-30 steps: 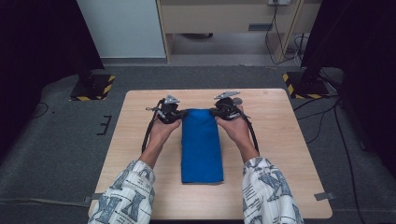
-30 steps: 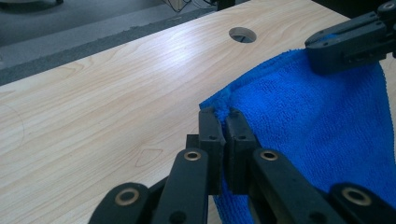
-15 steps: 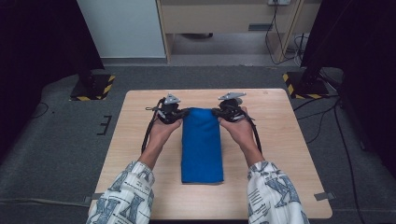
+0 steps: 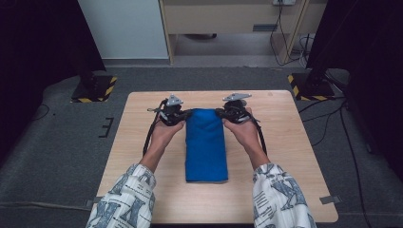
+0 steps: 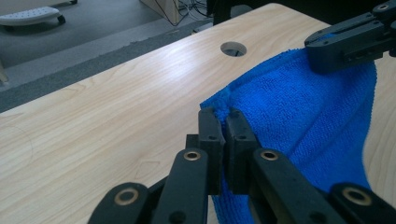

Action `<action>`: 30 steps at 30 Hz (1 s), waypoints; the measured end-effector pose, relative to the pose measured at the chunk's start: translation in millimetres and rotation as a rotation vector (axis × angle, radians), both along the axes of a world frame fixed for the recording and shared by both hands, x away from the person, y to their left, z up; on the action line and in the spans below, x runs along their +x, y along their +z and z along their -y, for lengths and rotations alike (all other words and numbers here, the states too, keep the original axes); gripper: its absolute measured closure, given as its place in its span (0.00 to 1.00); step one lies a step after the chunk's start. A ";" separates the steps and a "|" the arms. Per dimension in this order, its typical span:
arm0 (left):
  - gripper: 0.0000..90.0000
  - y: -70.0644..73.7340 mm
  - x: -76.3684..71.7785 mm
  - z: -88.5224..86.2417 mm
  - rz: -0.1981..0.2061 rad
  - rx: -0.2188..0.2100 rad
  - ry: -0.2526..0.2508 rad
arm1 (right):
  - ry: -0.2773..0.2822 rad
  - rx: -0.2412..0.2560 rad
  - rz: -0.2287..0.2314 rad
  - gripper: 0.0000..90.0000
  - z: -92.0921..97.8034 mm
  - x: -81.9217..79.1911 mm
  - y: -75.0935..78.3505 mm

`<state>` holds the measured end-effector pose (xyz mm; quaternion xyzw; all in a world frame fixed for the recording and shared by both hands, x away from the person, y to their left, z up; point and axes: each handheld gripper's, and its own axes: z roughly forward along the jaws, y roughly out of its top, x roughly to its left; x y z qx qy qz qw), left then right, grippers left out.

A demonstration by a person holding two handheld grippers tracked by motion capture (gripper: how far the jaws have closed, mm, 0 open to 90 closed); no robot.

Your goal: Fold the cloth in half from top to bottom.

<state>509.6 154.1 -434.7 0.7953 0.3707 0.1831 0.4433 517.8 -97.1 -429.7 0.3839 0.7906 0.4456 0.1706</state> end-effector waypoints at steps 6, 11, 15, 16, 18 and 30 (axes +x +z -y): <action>0.96 -0.7 -14.0 1.8 0.005 0.007 -0.026 | 0.018 0.002 -0.003 0.96 4.5 -10.9 -8.1; 0.96 -5.7 -26.6 0.8 0.000 0.009 -0.052 | 0.032 0.011 -0.003 0.96 7.4 -21.1 -11.5; 0.96 -9.8 -35.3 -3.3 -0.007 0.009 -0.060 | 0.057 0.016 -0.009 0.96 7.3 -32.2 -18.2; 0.96 -11.0 -37.8 -4.5 -0.009 0.001 -0.061 | 0.061 0.018 -0.013 0.96 7.3 -34.3 -19.7; 0.96 -13.1 -42.2 -4.6 -0.011 0.004 -0.070 | 0.071 0.019 -0.015 0.96 7.1 -39.6 -23.7; 0.96 -20.1 -63.9 -0.5 -0.026 -0.017 -0.108 | 0.090 0.021 -0.030 0.96 15.8 -56.9 -36.1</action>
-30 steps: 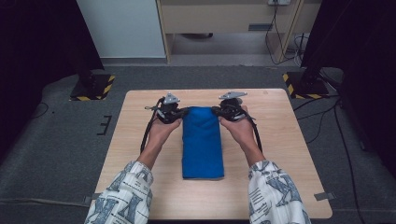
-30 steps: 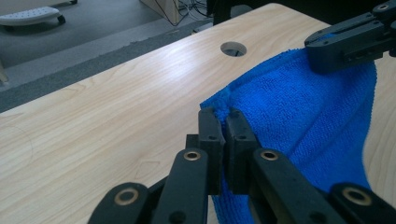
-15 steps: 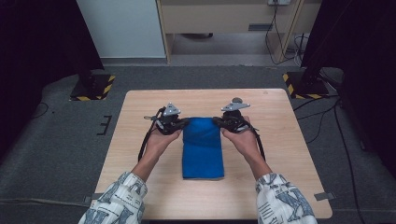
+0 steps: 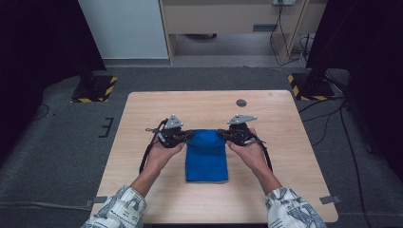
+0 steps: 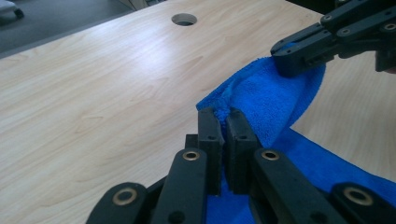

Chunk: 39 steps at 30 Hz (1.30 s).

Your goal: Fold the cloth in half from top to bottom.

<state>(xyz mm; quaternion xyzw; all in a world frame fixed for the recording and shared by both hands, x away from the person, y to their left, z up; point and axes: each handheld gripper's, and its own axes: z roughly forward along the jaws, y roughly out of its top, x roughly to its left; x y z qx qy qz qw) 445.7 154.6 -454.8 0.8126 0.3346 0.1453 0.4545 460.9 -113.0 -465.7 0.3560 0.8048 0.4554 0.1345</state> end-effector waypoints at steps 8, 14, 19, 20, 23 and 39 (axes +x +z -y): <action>0.95 -8.8 -12.4 2.1 -0.005 0.013 -0.019 | 0.014 0.001 -0.010 0.95 3.6 -12.1 -6.5; 0.95 -18.6 -19.2 0.8 -0.022 0.015 -0.038 | 0.023 -0.009 -0.025 0.95 2.7 -20.3 -17.4; 0.94 -24.3 -21.7 -1.2 -0.030 0.008 -0.040 | 0.031 -0.014 -0.033 0.95 2.5 -22.7 -22.9; 0.94 -25.3 -22.0 -1.4 -0.034 0.008 -0.041 | 0.033 -0.014 -0.036 0.95 2.7 -23.0 -23.1; 0.94 -28.5 -23.4 -2.5 -0.038 0.010 -0.041 | 0.031 -0.010 -0.038 0.95 2.6 -24.3 -22.8; 0.92 -34.6 -30.9 -7.6 -0.054 -0.017 -0.036 | 0.048 -0.021 -0.014 0.94 1.7 -34.8 -14.0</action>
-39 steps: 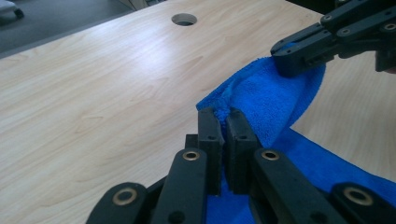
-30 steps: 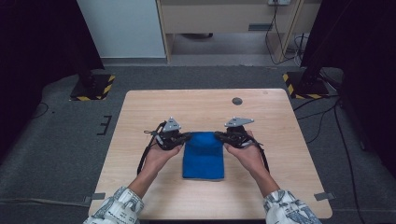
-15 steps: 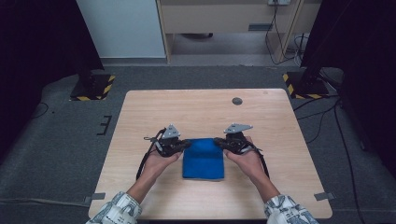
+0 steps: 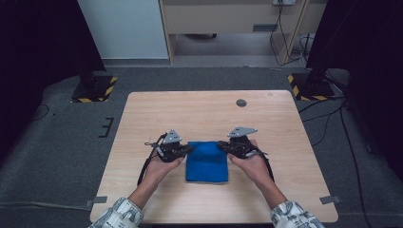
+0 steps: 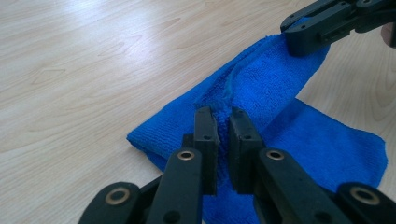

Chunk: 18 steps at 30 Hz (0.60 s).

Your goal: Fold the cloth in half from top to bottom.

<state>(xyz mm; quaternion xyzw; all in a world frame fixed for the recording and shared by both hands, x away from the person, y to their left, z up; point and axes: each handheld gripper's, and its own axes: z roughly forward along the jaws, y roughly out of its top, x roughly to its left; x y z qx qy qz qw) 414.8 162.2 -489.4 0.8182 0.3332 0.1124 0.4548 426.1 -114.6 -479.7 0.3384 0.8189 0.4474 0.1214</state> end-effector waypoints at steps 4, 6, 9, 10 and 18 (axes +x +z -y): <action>0.92 -1.3 -2.8 -0.6 0.000 -0.002 0.000 | 0.013 -0.017 0.008 0.93 0.0 -5.4 -0.3; 0.92 -1.4 -3.7 -0.8 -0.001 -0.002 -0.002 | 0.017 -0.019 0.005 0.93 -0.6 -7.9 -1.9; 0.91 -2.1 -4.7 -1.5 -0.006 -0.006 -0.004 | 0.026 -0.028 0.003 0.93 -1.1 -11.3 -5.2; 0.91 -2.4 -5.1 -1.8 -0.008 -0.008 -0.004 | 0.024 -0.026 0.002 0.93 -1.2 -12.1 -6.0; 0.91 -3.8 -9.7 -2.6 -0.011 -0.015 -0.009 | 0.027 -0.024 -0.010 0.93 1.1 -17.0 -10.7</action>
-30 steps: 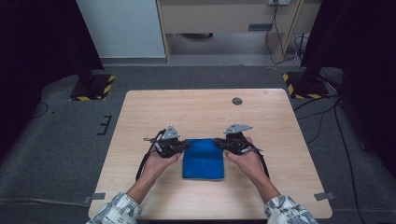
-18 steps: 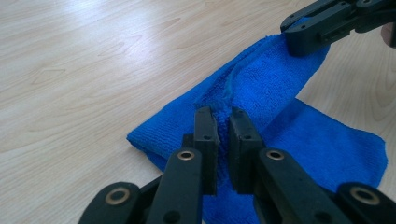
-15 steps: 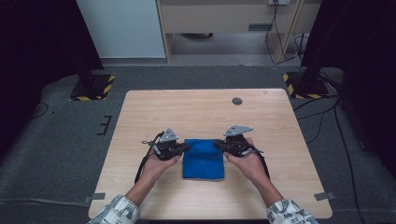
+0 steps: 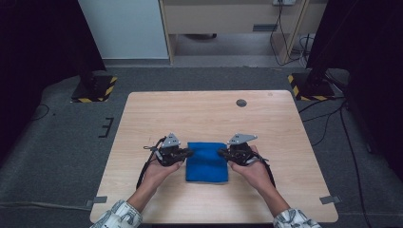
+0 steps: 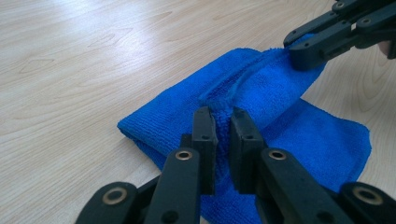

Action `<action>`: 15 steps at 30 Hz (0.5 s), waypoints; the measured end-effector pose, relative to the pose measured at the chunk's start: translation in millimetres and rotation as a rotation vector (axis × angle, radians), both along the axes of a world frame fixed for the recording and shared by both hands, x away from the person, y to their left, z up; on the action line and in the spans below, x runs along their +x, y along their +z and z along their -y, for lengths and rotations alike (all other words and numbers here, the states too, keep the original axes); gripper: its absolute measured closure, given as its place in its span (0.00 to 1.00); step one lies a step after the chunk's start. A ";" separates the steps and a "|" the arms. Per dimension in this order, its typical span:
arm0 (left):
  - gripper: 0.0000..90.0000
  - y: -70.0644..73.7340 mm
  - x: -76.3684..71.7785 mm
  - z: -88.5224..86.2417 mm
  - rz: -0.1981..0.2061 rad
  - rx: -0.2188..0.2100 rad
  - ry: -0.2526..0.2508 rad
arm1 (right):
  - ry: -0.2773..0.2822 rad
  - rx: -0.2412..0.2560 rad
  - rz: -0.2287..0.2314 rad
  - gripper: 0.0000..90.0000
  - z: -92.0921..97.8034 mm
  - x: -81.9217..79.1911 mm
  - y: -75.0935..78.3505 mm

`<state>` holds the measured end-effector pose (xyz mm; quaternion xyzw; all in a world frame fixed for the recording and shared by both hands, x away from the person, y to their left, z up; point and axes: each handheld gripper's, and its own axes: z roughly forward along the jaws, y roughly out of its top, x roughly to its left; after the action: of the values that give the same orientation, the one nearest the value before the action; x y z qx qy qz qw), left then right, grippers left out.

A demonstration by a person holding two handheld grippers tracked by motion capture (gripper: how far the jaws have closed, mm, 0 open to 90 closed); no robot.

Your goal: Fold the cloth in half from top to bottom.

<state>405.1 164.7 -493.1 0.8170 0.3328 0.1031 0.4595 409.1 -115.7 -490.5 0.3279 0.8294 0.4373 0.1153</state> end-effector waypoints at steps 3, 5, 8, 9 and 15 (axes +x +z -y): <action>0.91 -0.8 -1.9 -0.3 -0.001 -0.004 0.000 | 0.006 0.002 -0.003 0.92 0.4 -1.4 -1.4; 0.91 -1.1 -2.4 -0.3 -0.001 -0.001 -0.001 | 0.006 0.001 -0.001 0.92 0.2 -1.8 -0.6; 0.91 -0.2 -2.8 -0.9 0.001 -0.008 0.000 | 0.004 0.005 0.004 0.92 0.2 -2.3 2.6; 0.91 0.3 -3.2 -1.1 0.002 -0.009 -0.001 | 0.005 0.007 0.004 0.92 0.5 -2.5 3.1; 0.90 -3.5 -7.8 -0.6 -0.007 0.003 -0.018 | 0.015 0.000 0.000 0.92 1.8 -7.7 -0.8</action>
<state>397.3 165.4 -496.7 0.8210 0.3268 0.0968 0.4581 401.4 -117.6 -491.3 0.3215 0.8319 0.4382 0.1121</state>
